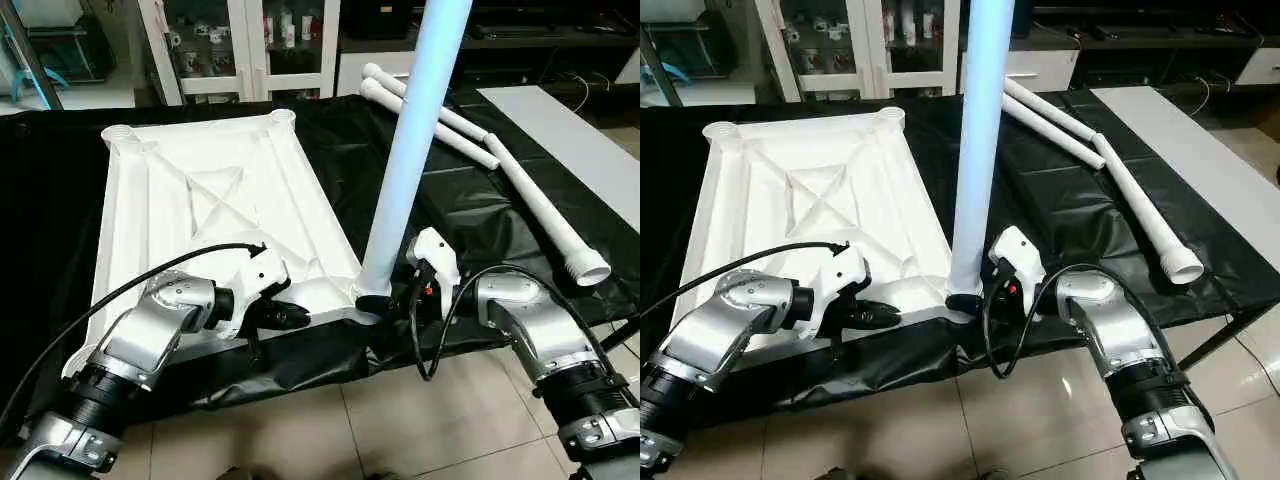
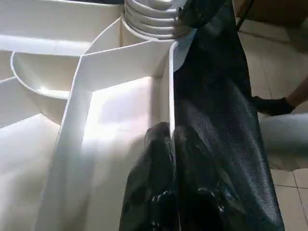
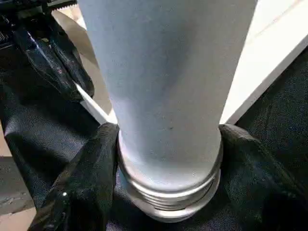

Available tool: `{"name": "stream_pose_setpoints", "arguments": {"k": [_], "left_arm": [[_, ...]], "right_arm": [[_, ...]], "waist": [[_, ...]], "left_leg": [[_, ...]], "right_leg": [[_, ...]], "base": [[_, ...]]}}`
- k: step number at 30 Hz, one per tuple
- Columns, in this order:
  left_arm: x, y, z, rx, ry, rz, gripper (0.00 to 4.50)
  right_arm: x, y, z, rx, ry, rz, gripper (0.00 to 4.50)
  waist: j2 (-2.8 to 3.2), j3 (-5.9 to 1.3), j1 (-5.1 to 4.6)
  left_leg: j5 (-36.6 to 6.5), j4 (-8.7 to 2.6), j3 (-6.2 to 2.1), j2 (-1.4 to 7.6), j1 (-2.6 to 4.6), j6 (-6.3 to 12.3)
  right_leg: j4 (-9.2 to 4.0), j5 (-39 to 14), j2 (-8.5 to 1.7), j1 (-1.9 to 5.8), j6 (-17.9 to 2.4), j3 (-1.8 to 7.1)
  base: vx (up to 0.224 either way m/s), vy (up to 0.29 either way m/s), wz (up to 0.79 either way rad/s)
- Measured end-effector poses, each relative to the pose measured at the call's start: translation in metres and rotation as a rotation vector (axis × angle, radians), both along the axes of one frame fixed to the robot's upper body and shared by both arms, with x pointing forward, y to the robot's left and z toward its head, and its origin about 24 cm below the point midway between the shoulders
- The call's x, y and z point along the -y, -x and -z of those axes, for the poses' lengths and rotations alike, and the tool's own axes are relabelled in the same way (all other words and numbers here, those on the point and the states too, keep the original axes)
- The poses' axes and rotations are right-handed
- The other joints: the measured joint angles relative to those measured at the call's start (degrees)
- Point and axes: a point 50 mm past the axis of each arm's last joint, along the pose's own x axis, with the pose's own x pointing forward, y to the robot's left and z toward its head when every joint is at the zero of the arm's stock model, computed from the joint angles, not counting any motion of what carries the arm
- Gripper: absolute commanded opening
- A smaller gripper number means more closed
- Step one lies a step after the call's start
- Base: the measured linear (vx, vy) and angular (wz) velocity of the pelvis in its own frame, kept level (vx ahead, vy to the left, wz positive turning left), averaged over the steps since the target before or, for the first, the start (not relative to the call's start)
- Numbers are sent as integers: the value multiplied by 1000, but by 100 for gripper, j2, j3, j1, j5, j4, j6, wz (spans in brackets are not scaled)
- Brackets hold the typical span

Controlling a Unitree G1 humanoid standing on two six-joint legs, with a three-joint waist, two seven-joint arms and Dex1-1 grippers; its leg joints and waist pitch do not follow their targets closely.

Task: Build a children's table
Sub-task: Rotate leg to tighten

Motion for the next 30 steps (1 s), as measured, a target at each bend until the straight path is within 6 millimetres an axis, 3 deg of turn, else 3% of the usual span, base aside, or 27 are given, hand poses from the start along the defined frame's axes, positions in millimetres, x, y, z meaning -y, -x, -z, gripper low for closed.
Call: {"name": "stream_pose_setpoints", "arguments": {"k": [5,10,18,23,25,30], "left_arm": [[9,-13,4,51,-3,-120,0],[32,-30,8,88,16,-275,0],[72,-46,12,127,14,-449,0],[73,-46,13,138,20,-451,0],[72,-46,12,142,20,-447,0],[53,-43,12,157,21,-406,0]], "right_arm": [[-10,-16,11,29,-45,228,270],[-24,-33,17,42,-56,519,270],[-48,-52,20,69,-23,868,269],[-53,-53,21,74,-44,904,269],[-53,-53,21,73,-57,900,325],[-57,-47,23,74,-95,782,383]], "waist": [[-13,-9,-75],[-17,-11,-172],[-8,-12,-174],[0,-17,-180],[-1,-16,-182],[-2,-16,-261]], "left_leg": [[1,13,-2,0,15,-2],[1,19,-9,-2,15,-2],[0,22,-12,-22,2,-1],[0,22,-14,-28,-1,0],[0,21,-15,-27,-6,0],[0,18,-31,-16,-6,0]], "right_leg": [[6,-1,0,3,2,1],[-8,-20,0,3,33,-3],[-24,-26,-23,-3,43,-15],[-26,-28,-28,-6,45,-15],[-25,-28,-28,-12,46,-16],[-24,-28,-23,-23,46,-38]], "base": [[0,0,0],[0,0,0],[0,0,0],[0,0,0],[0,0,0],[0,0,0]]}}
